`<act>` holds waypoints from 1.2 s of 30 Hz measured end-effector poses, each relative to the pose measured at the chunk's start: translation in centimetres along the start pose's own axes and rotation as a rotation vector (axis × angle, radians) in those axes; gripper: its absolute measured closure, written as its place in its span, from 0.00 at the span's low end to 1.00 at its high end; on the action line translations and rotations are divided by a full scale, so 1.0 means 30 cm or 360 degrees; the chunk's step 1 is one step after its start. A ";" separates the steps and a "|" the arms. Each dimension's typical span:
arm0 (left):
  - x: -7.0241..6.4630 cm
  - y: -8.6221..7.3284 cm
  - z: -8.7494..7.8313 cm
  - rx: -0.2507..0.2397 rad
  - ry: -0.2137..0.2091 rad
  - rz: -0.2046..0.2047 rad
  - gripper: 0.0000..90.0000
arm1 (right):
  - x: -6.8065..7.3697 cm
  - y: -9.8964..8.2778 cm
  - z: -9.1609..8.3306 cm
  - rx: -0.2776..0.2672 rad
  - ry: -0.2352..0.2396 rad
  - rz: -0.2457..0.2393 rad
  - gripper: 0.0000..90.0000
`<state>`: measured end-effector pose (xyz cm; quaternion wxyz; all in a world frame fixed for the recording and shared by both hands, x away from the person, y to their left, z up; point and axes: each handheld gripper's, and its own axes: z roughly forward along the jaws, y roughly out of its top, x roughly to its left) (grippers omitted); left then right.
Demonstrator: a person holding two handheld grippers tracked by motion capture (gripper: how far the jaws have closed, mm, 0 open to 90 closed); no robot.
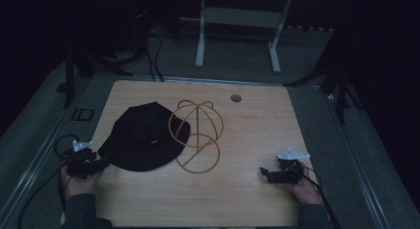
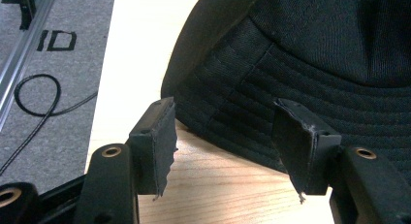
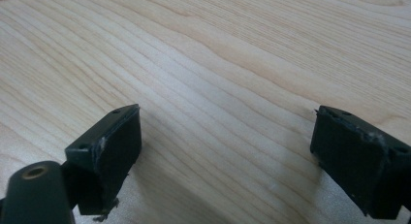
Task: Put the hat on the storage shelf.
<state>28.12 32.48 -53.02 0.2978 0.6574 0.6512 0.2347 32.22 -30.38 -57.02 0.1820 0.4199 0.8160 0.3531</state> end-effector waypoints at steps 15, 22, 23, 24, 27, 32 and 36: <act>-0.014 0.004 -0.006 0.0051 -0.0155 0.0029 0.48 | 0.005 0.003 0.004 -0.0004 -0.0032 0.0030 0.12; 0.015 0.015 -0.027 0.0088 -0.0289 0.0042 0.55 | 0.006 0.003 0.004 -0.0004 -0.0032 0.0031 0.12; 0.020 0.018 -0.029 0.0097 -0.0299 0.0055 0.56 | 0.005 0.003 0.004 -0.0004 -0.0033 0.0031 0.13; 0.025 0.021 -0.031 0.0109 -0.0312 0.0068 0.56 | 0.005 0.003 0.004 -0.0004 -0.0033 0.0030 0.13; 0.037 0.029 -0.032 0.0136 -0.0345 0.0062 0.60 | 0.006 0.003 0.004 -0.0004 -0.0034 0.0033 0.13; 0.034 0.047 -0.033 0.0160 -0.0357 0.0109 0.63 | 0.006 0.003 0.004 -0.0005 -0.0035 0.0037 0.13; 0.020 0.073 -0.034 0.0160 -0.0371 0.0174 0.63 | 0.007 0.003 0.004 -0.0005 -0.0037 0.0038 0.13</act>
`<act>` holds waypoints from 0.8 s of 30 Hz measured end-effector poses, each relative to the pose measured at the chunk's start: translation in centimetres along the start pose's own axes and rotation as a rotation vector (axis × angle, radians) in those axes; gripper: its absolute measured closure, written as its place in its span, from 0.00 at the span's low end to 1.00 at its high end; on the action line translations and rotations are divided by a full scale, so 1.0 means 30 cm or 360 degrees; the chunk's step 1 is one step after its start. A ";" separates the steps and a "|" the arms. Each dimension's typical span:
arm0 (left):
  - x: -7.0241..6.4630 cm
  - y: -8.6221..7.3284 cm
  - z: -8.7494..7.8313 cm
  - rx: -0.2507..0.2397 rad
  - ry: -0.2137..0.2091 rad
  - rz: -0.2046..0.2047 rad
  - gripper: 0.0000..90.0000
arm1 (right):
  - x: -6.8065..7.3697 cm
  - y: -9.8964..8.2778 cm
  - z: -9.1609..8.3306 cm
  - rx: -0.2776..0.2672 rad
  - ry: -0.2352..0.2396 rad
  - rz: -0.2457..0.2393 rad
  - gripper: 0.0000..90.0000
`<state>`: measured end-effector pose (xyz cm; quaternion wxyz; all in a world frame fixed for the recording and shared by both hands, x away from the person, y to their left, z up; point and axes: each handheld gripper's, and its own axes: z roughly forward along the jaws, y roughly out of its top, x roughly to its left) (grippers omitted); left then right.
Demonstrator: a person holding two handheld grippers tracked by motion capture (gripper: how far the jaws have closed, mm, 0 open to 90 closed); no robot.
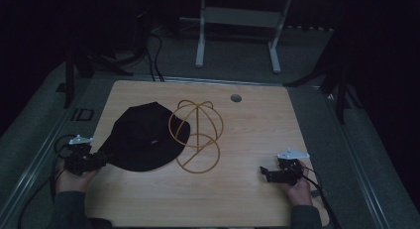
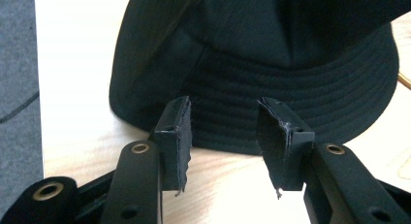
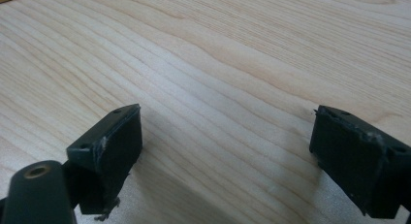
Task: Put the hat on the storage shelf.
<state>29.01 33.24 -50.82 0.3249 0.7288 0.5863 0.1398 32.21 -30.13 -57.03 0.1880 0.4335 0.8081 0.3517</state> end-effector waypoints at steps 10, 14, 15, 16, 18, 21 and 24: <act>-0.039 0.075 0.019 0.0034 -0.0003 0.0151 0.59 | 0.000 0.000 0.000 0.0002 0.0000 0.0000 0.13; -0.032 0.098 0.025 0.0046 0.0000 0.0162 0.59 | 0.000 0.000 0.000 0.0002 0.0000 0.0002 0.13; -0.031 0.103 0.026 0.0053 0.0005 0.0176 0.59 | 0.000 0.000 -0.001 0.0002 0.0000 0.0001 0.13; -0.030 0.107 0.026 0.0060 0.0005 0.0186 0.60 | 0.000 0.000 -0.001 0.0001 -0.0004 0.0003 0.14; -0.031 0.116 0.027 0.0087 0.0014 0.0225 0.60 | -0.001 0.000 -0.002 -0.0004 -0.0011 0.0010 0.15; -0.027 0.132 0.026 0.0101 0.0014 0.0264 0.58 | -0.001 0.000 -0.002 -0.0004 -0.0011 0.0010 0.15; -0.018 0.150 0.021 0.0116 0.0006 0.0284 0.58 | -0.001 0.000 -0.002 -0.0004 -0.0011 0.0010 0.15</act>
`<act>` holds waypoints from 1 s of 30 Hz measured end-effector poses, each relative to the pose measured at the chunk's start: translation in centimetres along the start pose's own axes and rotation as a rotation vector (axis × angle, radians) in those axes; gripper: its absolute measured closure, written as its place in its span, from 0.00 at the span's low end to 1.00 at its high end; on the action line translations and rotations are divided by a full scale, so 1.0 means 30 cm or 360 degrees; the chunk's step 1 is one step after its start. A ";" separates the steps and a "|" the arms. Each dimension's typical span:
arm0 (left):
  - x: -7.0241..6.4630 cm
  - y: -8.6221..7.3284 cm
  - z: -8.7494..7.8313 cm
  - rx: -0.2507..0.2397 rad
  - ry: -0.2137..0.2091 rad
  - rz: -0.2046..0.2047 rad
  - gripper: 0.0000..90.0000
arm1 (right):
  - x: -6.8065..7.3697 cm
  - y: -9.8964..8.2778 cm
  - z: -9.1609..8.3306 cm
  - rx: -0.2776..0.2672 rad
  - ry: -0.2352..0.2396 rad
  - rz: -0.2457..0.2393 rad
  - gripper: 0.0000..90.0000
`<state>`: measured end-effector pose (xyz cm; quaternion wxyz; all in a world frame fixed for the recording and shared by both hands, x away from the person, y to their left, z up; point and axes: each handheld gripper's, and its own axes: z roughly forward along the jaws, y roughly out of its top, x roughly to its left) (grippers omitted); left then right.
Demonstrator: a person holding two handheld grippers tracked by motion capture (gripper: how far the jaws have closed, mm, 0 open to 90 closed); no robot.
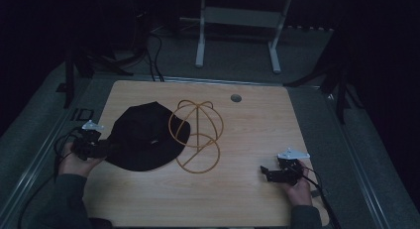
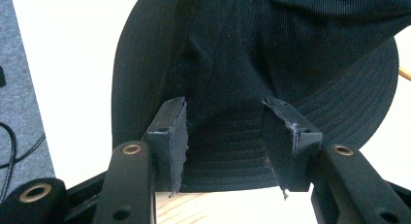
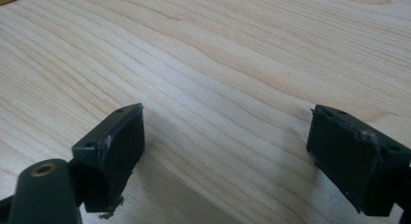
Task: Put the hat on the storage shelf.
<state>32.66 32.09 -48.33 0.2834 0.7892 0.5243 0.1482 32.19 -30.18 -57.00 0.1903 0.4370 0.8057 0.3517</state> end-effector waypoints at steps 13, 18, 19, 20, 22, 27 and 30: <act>0.037 0.063 0.000 0.0086 0.0014 0.0128 0.56 | 0.000 0.000 0.000 0.0000 0.0000 0.0000 0.15; 0.043 0.088 0.009 0.0124 0.0023 0.0188 0.54 | 0.000 0.000 0.000 0.0000 0.0000 0.0000 0.15; 0.045 0.092 0.010 0.0133 0.0024 0.0200 0.53 | 0.000 0.000 0.000 0.0000 0.0000 0.0000 0.15; 0.047 0.097 0.013 0.0134 0.0019 0.0205 0.52 | 0.000 0.000 0.000 0.0000 0.0000 0.0000 0.15; 0.053 0.107 0.018 0.0145 0.0012 0.0232 0.51 | 0.000 0.000 0.000 0.0000 0.0000 0.0001 0.15; 0.054 0.134 0.025 0.0189 -0.0007 0.0319 0.50 | 0.000 0.000 0.000 0.0000 0.0000 0.0001 0.15; 0.054 0.156 0.024 0.0223 -0.0013 0.0371 0.49 | 0.000 0.000 0.000 0.0000 0.0000 0.0000 0.15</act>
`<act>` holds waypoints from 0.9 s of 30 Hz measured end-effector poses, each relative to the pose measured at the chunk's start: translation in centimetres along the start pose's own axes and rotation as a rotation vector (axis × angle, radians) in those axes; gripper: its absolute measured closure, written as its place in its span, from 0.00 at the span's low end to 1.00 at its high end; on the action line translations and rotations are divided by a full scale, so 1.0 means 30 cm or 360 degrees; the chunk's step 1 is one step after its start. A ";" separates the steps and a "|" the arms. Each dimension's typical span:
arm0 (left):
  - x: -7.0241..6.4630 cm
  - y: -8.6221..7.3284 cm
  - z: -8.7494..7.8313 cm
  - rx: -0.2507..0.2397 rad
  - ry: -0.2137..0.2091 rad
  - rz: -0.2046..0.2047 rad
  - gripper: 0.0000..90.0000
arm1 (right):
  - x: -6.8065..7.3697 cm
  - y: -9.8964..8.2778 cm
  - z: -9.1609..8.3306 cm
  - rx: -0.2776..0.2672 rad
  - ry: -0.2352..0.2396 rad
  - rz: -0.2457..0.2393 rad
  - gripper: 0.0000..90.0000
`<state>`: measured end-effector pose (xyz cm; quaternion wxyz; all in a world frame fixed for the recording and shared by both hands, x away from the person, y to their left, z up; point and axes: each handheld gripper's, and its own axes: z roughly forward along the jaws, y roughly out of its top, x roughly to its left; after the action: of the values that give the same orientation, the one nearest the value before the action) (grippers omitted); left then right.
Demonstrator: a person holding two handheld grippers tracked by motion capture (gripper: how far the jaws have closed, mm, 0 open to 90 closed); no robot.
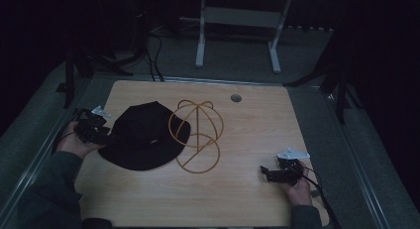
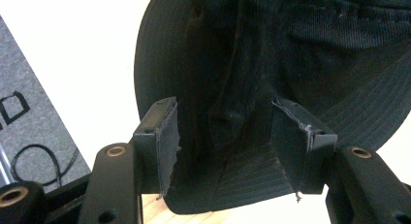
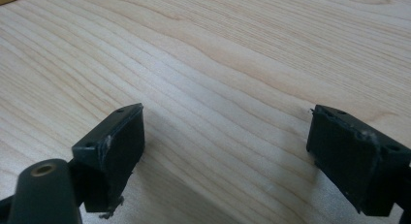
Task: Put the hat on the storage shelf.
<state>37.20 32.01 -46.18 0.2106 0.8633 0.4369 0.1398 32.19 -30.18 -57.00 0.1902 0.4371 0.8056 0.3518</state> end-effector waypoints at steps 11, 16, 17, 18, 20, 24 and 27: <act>0.020 0.070 -0.002 0.0107 -0.0091 0.0191 0.53 | 0.000 0.000 0.000 0.0000 0.0000 0.0000 0.15; 0.019 0.104 0.011 0.0180 -0.0094 0.0271 0.56 | 0.000 0.000 0.000 0.0000 0.0000 -0.0001 0.15; 0.019 0.104 0.011 0.0180 -0.0094 0.0271 0.56 | 0.000 0.000 0.000 0.0000 0.0000 -0.0001 0.15; 0.013 0.119 0.021 0.0237 -0.0084 0.0307 0.56 | 0.000 0.000 0.000 0.0000 0.0000 -0.0001 0.15; 0.010 0.127 0.027 0.0270 -0.0083 0.0330 0.58 | 0.000 0.000 0.000 0.0000 0.0000 0.0000 0.15; -0.002 0.156 0.054 0.0388 -0.0081 0.0408 0.64 | 0.000 0.000 0.000 0.0000 0.0000 0.0000 0.15; -0.009 0.174 0.067 0.0456 -0.0092 0.0450 0.67 | 0.000 0.000 0.000 0.0000 0.0000 0.0000 0.15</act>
<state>41.51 28.54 -45.40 0.0763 0.9409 0.3204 0.0795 32.19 -30.18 -57.00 0.1903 0.4371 0.8056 0.3518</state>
